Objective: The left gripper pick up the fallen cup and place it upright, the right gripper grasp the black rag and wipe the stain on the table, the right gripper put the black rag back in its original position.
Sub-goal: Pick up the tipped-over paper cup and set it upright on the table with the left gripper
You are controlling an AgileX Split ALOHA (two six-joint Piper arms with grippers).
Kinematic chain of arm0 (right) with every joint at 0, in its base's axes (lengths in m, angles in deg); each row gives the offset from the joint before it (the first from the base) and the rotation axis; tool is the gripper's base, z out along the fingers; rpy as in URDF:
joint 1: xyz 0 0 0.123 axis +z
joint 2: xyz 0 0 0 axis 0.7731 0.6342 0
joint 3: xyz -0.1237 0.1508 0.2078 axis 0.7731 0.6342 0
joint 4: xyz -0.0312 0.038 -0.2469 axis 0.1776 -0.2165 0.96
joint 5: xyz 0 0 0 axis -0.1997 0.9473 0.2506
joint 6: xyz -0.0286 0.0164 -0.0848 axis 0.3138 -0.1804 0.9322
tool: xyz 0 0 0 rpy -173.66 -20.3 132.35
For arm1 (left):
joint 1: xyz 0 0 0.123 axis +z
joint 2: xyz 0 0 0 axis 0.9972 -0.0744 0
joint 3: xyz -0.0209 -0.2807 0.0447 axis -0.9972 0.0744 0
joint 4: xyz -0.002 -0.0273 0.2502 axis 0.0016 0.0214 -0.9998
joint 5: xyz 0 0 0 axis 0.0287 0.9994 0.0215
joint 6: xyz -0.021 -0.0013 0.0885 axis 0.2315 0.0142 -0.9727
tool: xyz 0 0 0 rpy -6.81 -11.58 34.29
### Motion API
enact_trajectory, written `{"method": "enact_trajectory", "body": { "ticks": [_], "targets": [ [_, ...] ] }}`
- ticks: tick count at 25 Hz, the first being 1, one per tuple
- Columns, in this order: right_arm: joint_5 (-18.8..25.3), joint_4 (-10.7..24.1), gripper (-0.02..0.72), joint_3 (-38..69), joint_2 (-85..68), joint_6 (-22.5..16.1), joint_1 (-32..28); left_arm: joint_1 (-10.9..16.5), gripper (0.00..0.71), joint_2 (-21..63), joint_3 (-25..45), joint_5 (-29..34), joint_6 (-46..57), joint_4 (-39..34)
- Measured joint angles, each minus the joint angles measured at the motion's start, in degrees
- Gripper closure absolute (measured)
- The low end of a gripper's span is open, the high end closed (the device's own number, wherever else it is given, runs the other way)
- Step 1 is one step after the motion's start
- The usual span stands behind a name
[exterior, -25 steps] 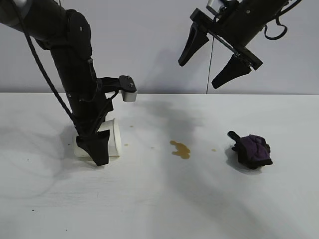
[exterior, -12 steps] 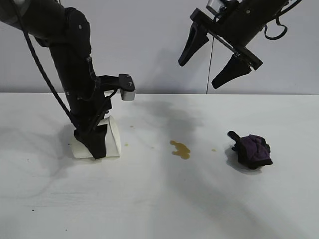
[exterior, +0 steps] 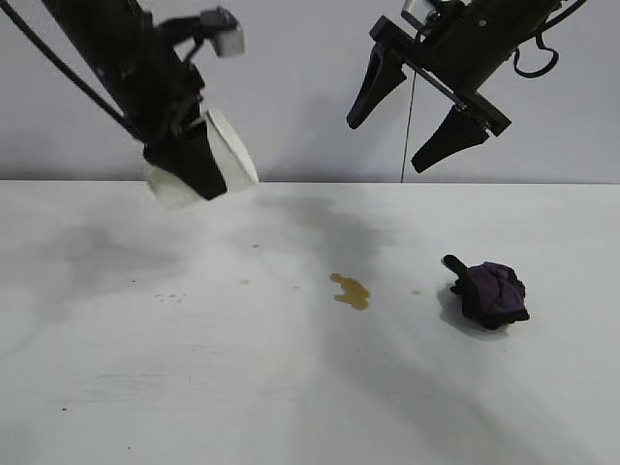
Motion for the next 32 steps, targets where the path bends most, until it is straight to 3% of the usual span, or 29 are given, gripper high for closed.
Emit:
{"method": "enact_trajectory", "body": {
  "ticks": [4, 10, 18, 24, 32],
  "targets": [
    [-0.05, 0.00, 0.093, 0.00, 0.00, 0.00, 0.00, 1.77, 0.284, 0.13, 4.69, 1.30, -8.11, 6.25],
    [-0.16, 0.00, 0.093, 0.00, 0.00, 0.00, 0.00, 1.92, 0.284, 0.13, 16.04, 1.05, -26.09, 19.03],
    [-0.06, 0.00, 0.093, 0.00, 0.00, 0.00, 0.00, 1.92, 0.284, 0.13, 25.85, -6.00, -45.47, 34.28],
    [-0.06, 0.00, 0.093, 0.00, 0.00, 0.00, 0.00, 1.92, 0.284, -1.27, 29.89, -9.96, -52.50, 38.22],
    [-0.06, 0.00, 0.093, 0.00, 0.00, 0.00, 0.00, 1.92, 0.284, -10.81, 30.27, -6.15, -54.83, 38.64]
  ]
}}
